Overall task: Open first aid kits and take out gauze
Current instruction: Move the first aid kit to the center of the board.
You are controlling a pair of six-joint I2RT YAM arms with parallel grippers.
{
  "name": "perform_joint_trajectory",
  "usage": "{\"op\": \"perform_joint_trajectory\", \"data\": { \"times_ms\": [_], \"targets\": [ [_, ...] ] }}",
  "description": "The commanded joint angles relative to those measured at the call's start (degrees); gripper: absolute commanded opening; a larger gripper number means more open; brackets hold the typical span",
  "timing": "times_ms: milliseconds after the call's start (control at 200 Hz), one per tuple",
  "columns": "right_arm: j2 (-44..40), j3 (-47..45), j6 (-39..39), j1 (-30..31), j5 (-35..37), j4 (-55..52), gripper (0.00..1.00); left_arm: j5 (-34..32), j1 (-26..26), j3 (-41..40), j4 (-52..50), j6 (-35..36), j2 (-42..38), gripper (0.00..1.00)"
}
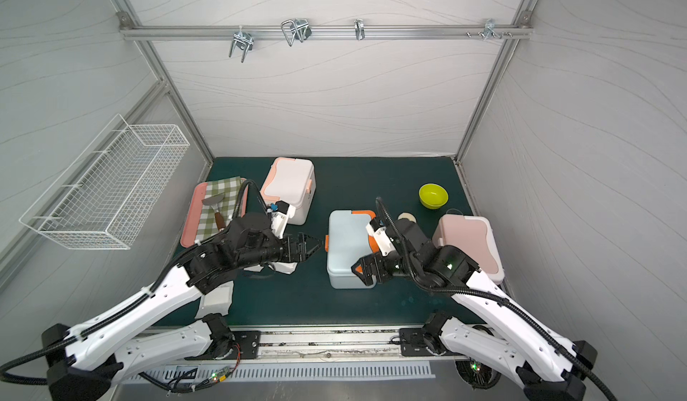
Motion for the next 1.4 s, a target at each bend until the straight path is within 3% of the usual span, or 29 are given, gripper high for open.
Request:
{"op": "perform_joint_trajectory", "data": {
  "times_ms": [0, 220, 325, 395, 570, 710, 820, 1046, 1391],
  "targets": [
    [0.79, 0.53, 0.89, 6.78, 2.0, 0.35, 0.95, -6.08, -0.68, -2.53, 0.05, 2.94, -6.09, 0.94],
    [8.33, -0.59, 4.44, 20.99, 2.65, 5.95, 0.93, -13.38, -0.74, -7.0, -1.18, 3.73, -17.04, 0.96],
    [12.94, -1.64, 8.74, 22.14, 1.96, 11.01, 0.86, -15.25, -0.73, -7.5, -2.37, 4.13, -18.72, 0.97],
    [16.28, -1.69, 13.18, 21.74, 5.13, 12.75, 0.8, -15.37, -0.72, -7.39, -2.69, 4.21, -18.77, 0.97],
    [24.04, 0.82, 20.78, 16.77, 12.69, 12.1, 0.79, -15.66, -0.68, -7.68, -2.43, 3.78, -18.29, 0.97],
    [28.74, 5.79, 27.28, 15.1, 26.04, 6.4, 0.78, -15.68, -0.7, -6.66, -3.16, 4.19, -17.24, 0.97],
    [33.93, 10.94, 32.78, 11.63, 30.17, 1.35, 0.79, -15.68, -0.7, -6.27, -3.4, 4.26, -16.65, 0.97],
    [43.56, 19.39, 35.33, 4.18, 31.22, -2.84, 0.82, -15.8, -0.68, -6.1, -3.46, 3.44, -15.92, 0.97],
    [49.7, 25.1, 25.45, -10.9, 25.0, 0.0, 0.83, -16.24, -0.71, -5.65, -4.95, 3.0, -15.12, 0.96]
  ]
}}
